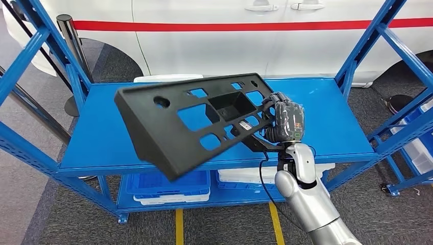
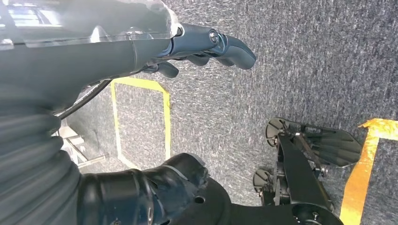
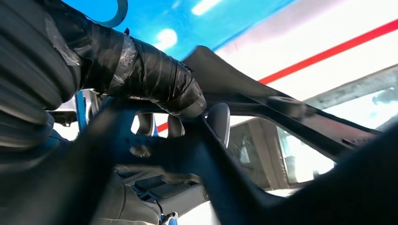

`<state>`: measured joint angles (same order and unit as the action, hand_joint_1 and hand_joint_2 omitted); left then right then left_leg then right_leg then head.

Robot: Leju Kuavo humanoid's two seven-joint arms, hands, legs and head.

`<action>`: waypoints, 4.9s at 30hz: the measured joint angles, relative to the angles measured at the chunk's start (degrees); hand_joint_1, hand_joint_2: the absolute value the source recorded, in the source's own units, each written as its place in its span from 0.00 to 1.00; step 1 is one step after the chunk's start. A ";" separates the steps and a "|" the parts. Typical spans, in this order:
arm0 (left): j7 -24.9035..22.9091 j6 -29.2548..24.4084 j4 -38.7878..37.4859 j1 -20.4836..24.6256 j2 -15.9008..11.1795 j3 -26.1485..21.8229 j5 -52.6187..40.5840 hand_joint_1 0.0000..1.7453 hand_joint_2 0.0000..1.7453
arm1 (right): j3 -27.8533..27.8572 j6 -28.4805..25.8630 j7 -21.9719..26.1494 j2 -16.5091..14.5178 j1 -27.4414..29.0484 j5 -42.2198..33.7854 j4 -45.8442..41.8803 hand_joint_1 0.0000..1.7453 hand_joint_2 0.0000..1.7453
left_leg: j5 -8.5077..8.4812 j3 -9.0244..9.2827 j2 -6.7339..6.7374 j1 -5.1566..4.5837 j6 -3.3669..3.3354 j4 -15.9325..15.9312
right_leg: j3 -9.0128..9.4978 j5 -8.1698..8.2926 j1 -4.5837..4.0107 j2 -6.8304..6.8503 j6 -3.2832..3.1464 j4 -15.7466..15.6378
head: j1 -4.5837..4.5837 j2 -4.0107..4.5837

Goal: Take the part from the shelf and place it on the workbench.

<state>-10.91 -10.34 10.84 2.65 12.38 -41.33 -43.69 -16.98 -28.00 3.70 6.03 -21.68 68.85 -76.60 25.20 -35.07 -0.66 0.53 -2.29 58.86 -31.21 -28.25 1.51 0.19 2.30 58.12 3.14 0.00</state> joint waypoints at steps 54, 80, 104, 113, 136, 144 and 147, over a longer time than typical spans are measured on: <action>-0.33 1.54 0.00 0.70 0.41 -0.46 -2.44 0.00 1.00 | -2.30 -1.16 3.22 1.50 0.75 -3.24 0.08 1.00 1.00 | 7.91 -5.22 0.53 0.30 2.74 16.01 | -5.39 4.42 -0.80 -1.33 -4.03 0.75 | -0.01 0.00; -0.38 1.80 0.00 0.85 0.67 -0.47 -2.60 0.00 1.00 | -3.01 -0.65 3.42 2.37 -0.56 -3.34 -0.69 1.00 1.00 | 0.52 -3.46 4.52 0.46 2.91 2.24 | -0.79 1.40 -0.69 1.11 -3.46 -0.33 | 0.10 0.00; -0.43 5.47 0.03 1.14 0.10 -1.85 -2.31 0.00 1.00 | -12.81 1.02 -6.00 -7.21 -8.97 5.52 4.48 1.00 1.00 | 0.13 0.45 6.61 -0.03 0.83 -0.65 | -3.20 1.11 -0.05 2.55 -0.49 6.39 | 0.23 0.00; -0.68 4.79 0.02 0.45 0.60 -1.76 -5.85 0.00 1.00 | -13.42 0.14 -5.78 -2.40 -4.15 2.00 0.07 1.00 1.00 | 8.69 -3.48 1.43 0.65 3.19 10.52 | -3.11 3.04 -1.00 0.72 -4.62 -0.39 | 0.19 0.00; 0.74 4.28 0.02 1.05 0.24 -1.73 -7.32 0.00 1.00 | -6.40 2.07 -1.96 7.23 2.88 -0.52 -8.76 1.00 1.00 | -0.83 -0.69 6.93 -0.54 0.66 -0.46 | 1.60 -1.53 -1.05 3.93 -1.63 2.30 | 0.26 0.00; 0.60 4.28 0.02 0.77 0.40 -1.73 -7.32 0.00 1.00 | -5.70 1.86 -1.96 7.65 2.70 0.19 -9.43 1.00 1.00 | 8.82 -3.97 1.25 0.12 2.52 10.71 | -1.51 2.48 -1.76 0.36 -5.06 -1.19 | 0.11 0.00; 0.59 4.25 0.02 0.76 0.38 -1.73 -7.32 0.00 1.00 | -5.70 1.86 -1.95 7.63 2.87 0.20 -9.43 1.00 1.00 | 8.34 -2.74 0.77 0.10 2.22 14.95 | -4.90 4.41 -1.97 -2.03 -4.96 -0.15 | 0.12 0.00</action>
<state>-10.32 -6.09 10.86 3.41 12.75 -43.06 -51.01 -22.69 -26.15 1.75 13.66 -18.81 69.05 -86.03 33.54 -37.82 0.11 0.62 -0.06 73.81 -36.11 -23.84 -0.46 -1.84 -2.65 57.97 3.26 0.00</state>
